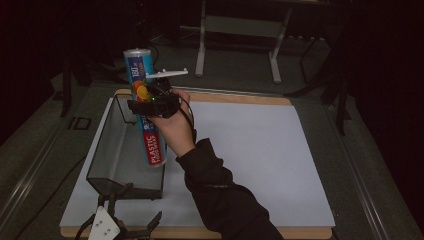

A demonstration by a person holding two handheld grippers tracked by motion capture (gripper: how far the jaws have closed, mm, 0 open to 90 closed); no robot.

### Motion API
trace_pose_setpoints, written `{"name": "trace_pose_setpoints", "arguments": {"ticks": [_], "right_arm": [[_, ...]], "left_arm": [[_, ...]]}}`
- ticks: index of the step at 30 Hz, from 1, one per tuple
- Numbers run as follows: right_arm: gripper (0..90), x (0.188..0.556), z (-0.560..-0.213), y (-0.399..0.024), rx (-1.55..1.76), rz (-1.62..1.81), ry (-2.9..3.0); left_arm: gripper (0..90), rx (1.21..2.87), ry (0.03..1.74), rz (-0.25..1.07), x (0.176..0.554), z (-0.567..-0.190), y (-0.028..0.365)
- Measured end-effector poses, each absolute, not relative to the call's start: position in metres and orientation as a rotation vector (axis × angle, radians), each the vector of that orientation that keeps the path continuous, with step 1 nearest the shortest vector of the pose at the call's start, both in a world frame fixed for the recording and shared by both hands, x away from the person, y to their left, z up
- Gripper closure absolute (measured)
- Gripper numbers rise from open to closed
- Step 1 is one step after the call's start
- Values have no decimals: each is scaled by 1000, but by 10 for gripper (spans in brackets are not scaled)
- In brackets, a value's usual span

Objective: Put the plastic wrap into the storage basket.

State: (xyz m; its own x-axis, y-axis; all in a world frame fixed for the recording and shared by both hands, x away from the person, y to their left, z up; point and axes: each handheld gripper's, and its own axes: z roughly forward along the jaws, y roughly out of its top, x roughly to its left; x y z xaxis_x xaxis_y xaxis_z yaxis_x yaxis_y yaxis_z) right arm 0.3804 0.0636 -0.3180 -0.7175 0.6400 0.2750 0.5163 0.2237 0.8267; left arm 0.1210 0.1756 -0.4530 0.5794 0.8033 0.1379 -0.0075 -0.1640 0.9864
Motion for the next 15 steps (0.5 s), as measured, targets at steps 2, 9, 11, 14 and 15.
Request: {"name": "trace_pose_setpoints", "arguments": {"ticks": [2, 9, 11, 14, 15], "right_arm": [[318, 384, -327, 67, 1165, 1523, 2364], [317, 393, -360, 73, 1305, 1505, 2399], [318, 394, -368, 74, 1350, 1501, 2411], [318, 393, -378, 78, 1369, 1461, 2433], [317, 391, -381, 79, 1369, 1441, 2434]], "left_arm": [[16, 1586, 689, 830, 121, -453, 175], [16, 1592, 678, 814, 121, -454, 175], [16, 1596, 676, 815, 121, -454, 175], [16, 1593, 669, 807, 121, -454, 175], [16, 1592, 666, 806, 121, -454, 175]]}}
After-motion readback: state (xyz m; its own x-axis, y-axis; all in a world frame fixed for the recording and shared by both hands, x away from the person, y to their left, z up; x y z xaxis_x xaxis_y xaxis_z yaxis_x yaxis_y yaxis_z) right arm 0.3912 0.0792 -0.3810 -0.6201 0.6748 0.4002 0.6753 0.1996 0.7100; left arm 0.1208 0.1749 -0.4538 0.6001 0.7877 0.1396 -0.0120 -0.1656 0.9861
